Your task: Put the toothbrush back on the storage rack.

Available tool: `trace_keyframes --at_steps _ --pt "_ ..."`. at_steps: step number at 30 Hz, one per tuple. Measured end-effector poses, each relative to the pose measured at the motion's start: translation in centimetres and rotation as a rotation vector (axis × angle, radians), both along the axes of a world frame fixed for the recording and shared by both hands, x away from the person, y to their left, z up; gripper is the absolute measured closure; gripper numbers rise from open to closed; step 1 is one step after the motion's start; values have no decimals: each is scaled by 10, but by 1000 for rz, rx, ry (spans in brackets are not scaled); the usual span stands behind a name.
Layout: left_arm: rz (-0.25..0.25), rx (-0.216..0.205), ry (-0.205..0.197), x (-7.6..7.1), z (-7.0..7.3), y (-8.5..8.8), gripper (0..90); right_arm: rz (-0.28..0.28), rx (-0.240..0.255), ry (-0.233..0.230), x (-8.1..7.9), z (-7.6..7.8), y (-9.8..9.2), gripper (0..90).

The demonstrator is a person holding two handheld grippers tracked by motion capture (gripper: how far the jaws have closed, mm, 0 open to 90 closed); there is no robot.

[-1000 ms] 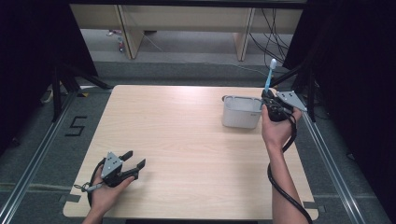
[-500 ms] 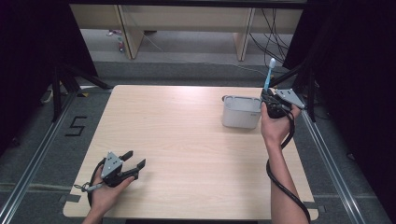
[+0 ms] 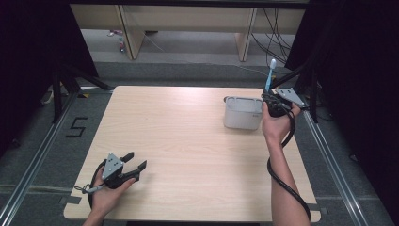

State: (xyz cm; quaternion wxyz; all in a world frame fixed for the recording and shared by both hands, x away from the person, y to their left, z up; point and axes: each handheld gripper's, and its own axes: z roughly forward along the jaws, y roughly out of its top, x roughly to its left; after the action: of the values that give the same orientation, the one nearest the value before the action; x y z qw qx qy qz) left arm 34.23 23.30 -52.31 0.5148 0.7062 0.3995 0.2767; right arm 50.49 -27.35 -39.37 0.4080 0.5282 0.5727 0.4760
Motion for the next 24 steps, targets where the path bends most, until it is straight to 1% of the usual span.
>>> trace_keyframes --at_steps 1,2,5,8,9,10,11,12,13,14,16,17,18,19,20,21,22,24 --pt "0 1 1 0 0 0 359 -4 8 5 1 -1 1 786" --pt "0 1 0 0 0 0 359 -1 0 10 1 -2 1 786" --pt "-1 0 1 0 0 0 358 -5 7 11 3 -4 3 786" --pt "-2 -3 -1 0 0 0 358 -5 -1 21 4 -8 4 786" --pt "-2 -3 0 0 0 0 358 -7 13 36 3 -8 5 786" --pt "-1 -3 -1 0 0 0 358 2 -5 18 5 -10 4 785" --pt "-2 -1 1 0 0 0 358 -11 8 31 4 -11 4 785" --pt "-3 -1 0 0 0 0 358 -9 -1 20 5 -12 3 785" --pt "-4 0 -2 0 0 0 358 -8 -7 26 5 -13 2 785" --pt "-3 0 -3 0 0 0 358 -12 5 31 5 -14 2 785" --pt "-3 0 -2 0 0 0 358 -16 0 28 6 -15 2 785" --pt "-4 2 -1 0 0 0 358 -17 22 50 4 -15 3 785" --pt "-4 2 -1 0 0 0 358 -9 -5 35 6 -16 1 785" --pt "-4 4 -1 0 0 0 358 -8 -1 37 6 -17 1 785" --pt "-1 6 -1 0 0 0 359 -21 9 45 5 -18 2 785" --pt "0 6 -2 0 0 0 358 -15 2 43 5 -19 2 785" --pt "-4 2 -3 0 0 0 358 -11 3 52 5 -20 1 785" --pt "-3 -1 -1 0 0 0 358 -18 1 44 5 -21 1 785"
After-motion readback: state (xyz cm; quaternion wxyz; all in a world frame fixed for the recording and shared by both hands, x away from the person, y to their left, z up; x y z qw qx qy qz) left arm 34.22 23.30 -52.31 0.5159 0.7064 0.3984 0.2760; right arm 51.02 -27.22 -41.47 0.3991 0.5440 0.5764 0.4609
